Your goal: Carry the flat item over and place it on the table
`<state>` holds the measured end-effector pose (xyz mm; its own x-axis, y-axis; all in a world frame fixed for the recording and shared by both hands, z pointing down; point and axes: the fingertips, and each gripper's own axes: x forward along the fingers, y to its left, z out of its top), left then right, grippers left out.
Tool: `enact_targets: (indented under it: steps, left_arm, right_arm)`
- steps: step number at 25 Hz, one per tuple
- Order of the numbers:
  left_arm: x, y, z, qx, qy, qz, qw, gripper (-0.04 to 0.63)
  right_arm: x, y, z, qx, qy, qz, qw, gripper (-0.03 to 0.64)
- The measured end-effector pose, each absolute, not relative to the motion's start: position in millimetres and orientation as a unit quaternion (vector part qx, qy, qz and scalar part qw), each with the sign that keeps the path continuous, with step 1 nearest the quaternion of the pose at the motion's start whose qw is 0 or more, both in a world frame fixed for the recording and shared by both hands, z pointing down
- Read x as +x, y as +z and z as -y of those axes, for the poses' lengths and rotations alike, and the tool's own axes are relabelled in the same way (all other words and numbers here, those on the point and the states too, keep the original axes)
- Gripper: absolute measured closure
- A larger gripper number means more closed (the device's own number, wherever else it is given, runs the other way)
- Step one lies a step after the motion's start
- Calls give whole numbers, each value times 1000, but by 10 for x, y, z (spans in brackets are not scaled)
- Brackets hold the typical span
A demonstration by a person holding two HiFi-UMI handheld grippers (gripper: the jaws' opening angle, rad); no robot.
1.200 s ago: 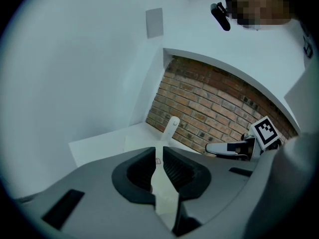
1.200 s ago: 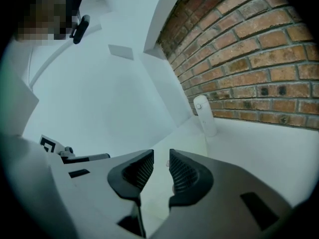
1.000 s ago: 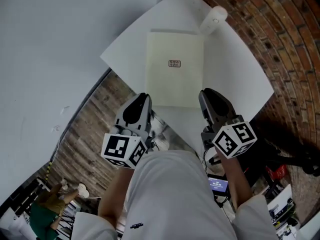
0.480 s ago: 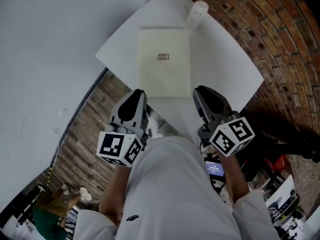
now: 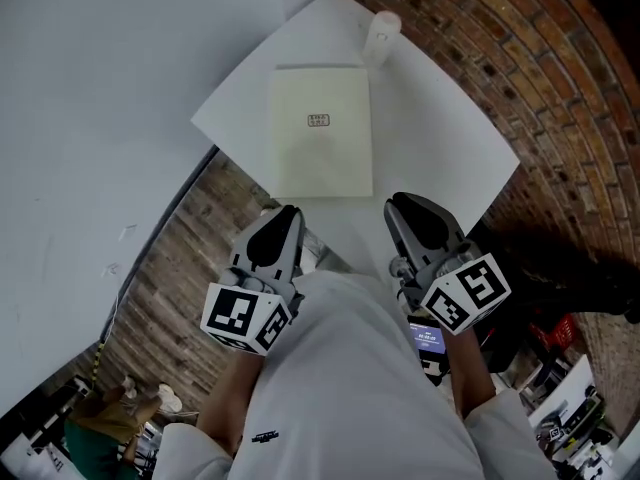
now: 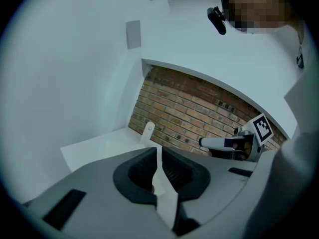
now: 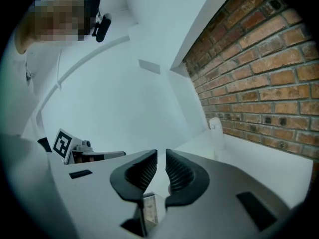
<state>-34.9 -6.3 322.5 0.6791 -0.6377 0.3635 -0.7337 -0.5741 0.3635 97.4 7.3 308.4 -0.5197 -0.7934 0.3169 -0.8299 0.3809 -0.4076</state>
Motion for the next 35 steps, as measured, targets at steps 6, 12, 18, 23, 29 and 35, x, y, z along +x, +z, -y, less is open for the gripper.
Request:
enact_targets:
  steps: [6,12,18,23,29,35]
  left_arm:
    - [-209,3074,-212,896,104,367,229,554]
    - [-215,3063,-284,893,105,369,234,555]
    - [-266,3030,-272,893,101,372,233,555]
    - [-282,3027,-307,890,94,378,238,557]
    - [-333,3026,-339,886,90,385,240,557]
    - [-372,3047,-366,883,88,391,244,557]
  right_arm:
    - [887,2945,-252,472,240,847,45,545]
    - [737,2915,-382,459,212,860,66,551]
    - [621,2899,-394,447,192,870,80,558]
    - [617,2873,-408,444,194,871,78,560]
    - [542,2878,-456,435,194,876,80,565]
    - [516,2884,-461,432,195,877,81,566]
